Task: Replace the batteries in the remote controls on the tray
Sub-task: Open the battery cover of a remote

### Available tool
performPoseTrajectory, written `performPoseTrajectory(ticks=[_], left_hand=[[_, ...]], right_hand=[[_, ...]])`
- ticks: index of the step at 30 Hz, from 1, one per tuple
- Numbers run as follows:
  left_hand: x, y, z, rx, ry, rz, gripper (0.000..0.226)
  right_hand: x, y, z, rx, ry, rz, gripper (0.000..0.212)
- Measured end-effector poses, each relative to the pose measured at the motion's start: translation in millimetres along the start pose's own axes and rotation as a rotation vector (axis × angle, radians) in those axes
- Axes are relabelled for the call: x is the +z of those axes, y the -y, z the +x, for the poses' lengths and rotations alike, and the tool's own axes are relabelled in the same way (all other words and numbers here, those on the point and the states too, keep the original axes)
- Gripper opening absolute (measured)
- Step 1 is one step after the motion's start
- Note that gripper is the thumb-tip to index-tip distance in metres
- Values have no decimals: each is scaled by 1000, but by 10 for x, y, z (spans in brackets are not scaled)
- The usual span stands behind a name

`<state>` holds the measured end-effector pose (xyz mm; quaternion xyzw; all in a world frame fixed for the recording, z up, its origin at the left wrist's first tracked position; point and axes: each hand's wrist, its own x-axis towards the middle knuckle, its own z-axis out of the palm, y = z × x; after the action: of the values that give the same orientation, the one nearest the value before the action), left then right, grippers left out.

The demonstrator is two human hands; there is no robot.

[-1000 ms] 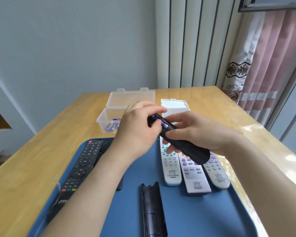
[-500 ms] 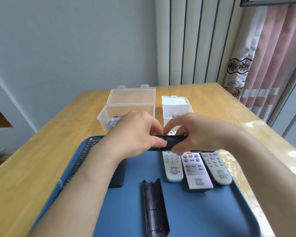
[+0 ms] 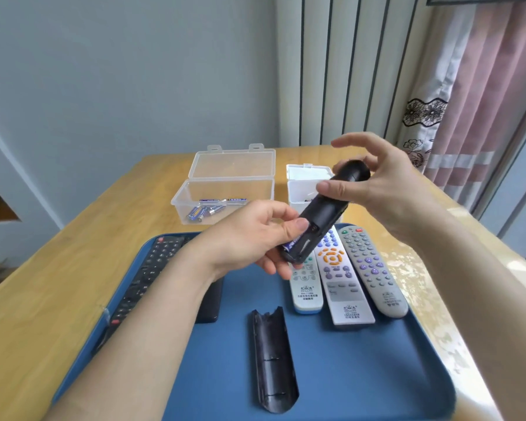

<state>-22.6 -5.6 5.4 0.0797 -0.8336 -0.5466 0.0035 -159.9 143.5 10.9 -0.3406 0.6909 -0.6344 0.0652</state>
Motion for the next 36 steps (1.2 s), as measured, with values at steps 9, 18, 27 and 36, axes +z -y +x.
performPoseTrajectory(ticks=[9,18,27,36], left_hand=[[196,-51,-223,115,-240,-327,14],[485,102,-354,82,-439,-386,29],[550,148,-328,113,-464,-354,40],[559,198,-300,103,-434,-165,47]], right_hand=[[441,198,-293,181,168,401,44],[649,24,-717,356,176,554,21],[772,-9,-791,443,101,786,18],[800,-43,-775,548,60,776,23]])
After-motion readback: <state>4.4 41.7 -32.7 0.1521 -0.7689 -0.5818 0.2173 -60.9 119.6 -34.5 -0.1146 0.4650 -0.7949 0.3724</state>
